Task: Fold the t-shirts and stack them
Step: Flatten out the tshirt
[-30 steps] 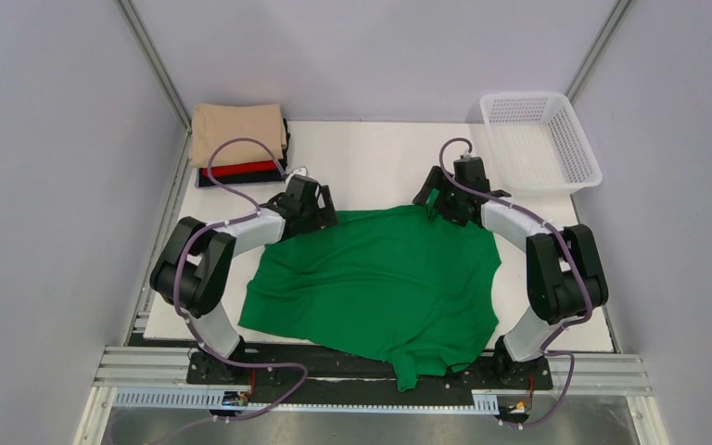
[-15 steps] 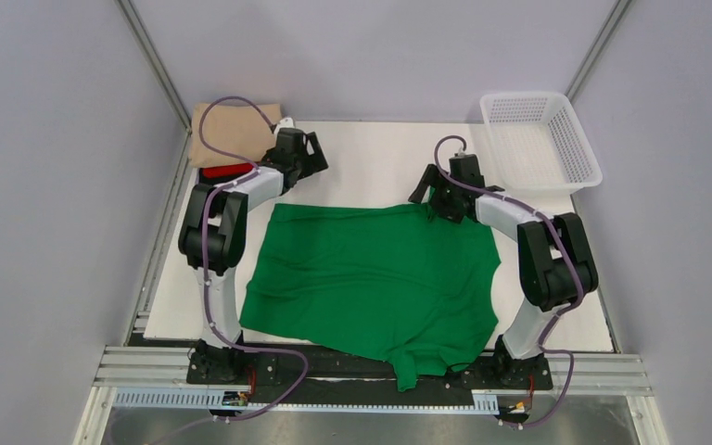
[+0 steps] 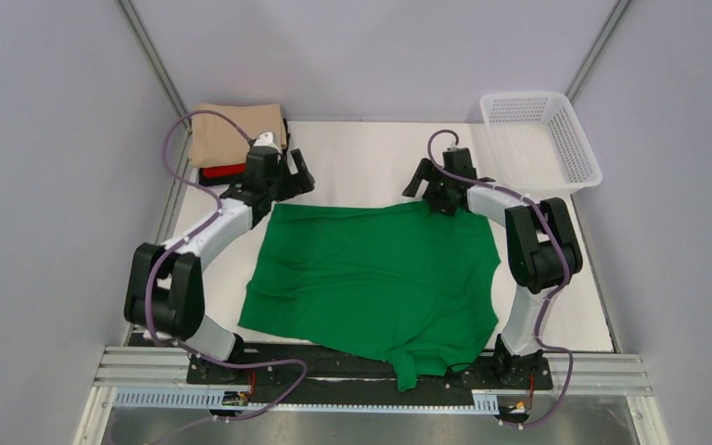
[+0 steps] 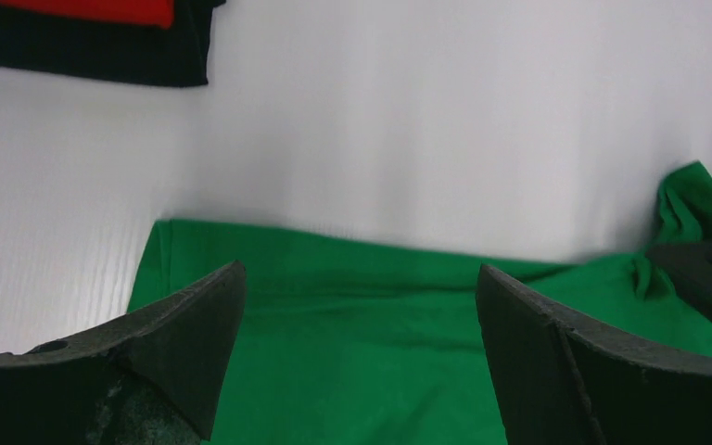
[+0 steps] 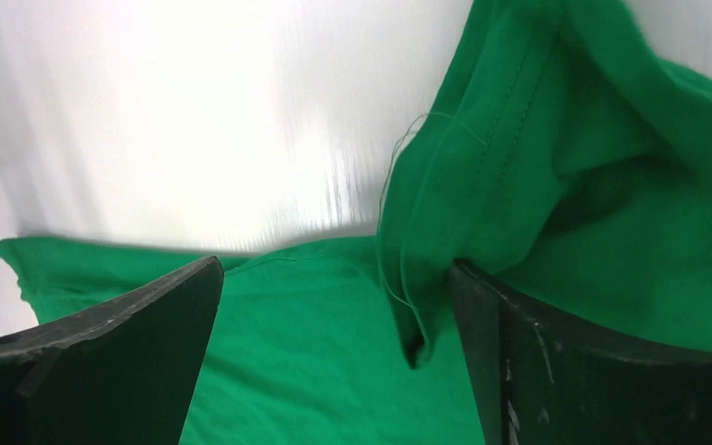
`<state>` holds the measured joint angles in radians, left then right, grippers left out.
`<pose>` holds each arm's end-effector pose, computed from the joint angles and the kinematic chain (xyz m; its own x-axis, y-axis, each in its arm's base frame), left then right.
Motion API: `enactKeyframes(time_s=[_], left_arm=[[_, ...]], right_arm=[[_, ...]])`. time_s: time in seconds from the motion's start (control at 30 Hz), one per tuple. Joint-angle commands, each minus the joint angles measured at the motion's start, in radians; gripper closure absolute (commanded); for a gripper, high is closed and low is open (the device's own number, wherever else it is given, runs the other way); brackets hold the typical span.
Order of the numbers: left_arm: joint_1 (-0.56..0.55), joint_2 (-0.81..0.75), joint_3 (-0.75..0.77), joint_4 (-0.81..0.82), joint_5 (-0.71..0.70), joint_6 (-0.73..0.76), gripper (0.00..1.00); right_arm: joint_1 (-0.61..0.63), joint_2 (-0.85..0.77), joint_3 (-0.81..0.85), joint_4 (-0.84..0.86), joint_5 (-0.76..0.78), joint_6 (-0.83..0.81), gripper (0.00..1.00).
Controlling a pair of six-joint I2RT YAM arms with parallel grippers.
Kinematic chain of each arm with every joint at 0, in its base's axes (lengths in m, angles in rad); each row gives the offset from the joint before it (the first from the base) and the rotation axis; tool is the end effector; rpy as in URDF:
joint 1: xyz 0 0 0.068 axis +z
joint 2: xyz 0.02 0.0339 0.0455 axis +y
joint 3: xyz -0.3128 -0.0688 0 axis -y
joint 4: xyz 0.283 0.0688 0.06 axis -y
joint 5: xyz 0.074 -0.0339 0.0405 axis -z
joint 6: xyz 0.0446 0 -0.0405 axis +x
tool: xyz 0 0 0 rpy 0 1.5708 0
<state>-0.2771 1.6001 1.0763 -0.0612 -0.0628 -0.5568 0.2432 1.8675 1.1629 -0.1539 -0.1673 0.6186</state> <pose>0.3884 -0.1076 0.2711 -0.5686 -0.3866 -0.7261 -0.0916 0.9069 -0.4112 0.4282 0.1139 0.1857 -0.7974 0.3913 -0.4594 0.1465 0.8640 0.4817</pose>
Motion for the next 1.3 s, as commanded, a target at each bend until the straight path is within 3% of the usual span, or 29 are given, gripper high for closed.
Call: enactKeyframes(time_s=[0.0,0.17,0.4,0.77,0.97,1.27], left_arm=[[-0.021,-0.176,-0.145,-0.057,0.029,-0.050,0.00],[-0.031,-0.261,-0.256,-0.085,0.035,-0.090,0.00],[-0.031,-0.217,-0.292,-0.059,0.024,-0.114,0.00],[-0.031,-0.023,-0.240,-0.001,0.006,-0.150,0.00],[-0.031,0.038,-0.208,0.053,-0.062,-0.175,0.00],[-0.031,0.123,-0.100,0.074,-0.096,-0.157,0.00]], right_arm=[[-0.005,0.084,0.124,0.073,-0.020,0.010,0.00],[-0.004,0.159,0.257,0.171,-0.010,0.072,0.00],[-0.010,0.212,0.396,0.177,0.037,0.074,0.00],[-0.009,-0.114,0.014,0.096,0.093,-0.042,0.00],[-0.005,-0.097,-0.040,0.095,-0.015,-0.044,0.00],[0.007,-0.059,-0.026,0.098,-0.034,-0.057,0.00]])
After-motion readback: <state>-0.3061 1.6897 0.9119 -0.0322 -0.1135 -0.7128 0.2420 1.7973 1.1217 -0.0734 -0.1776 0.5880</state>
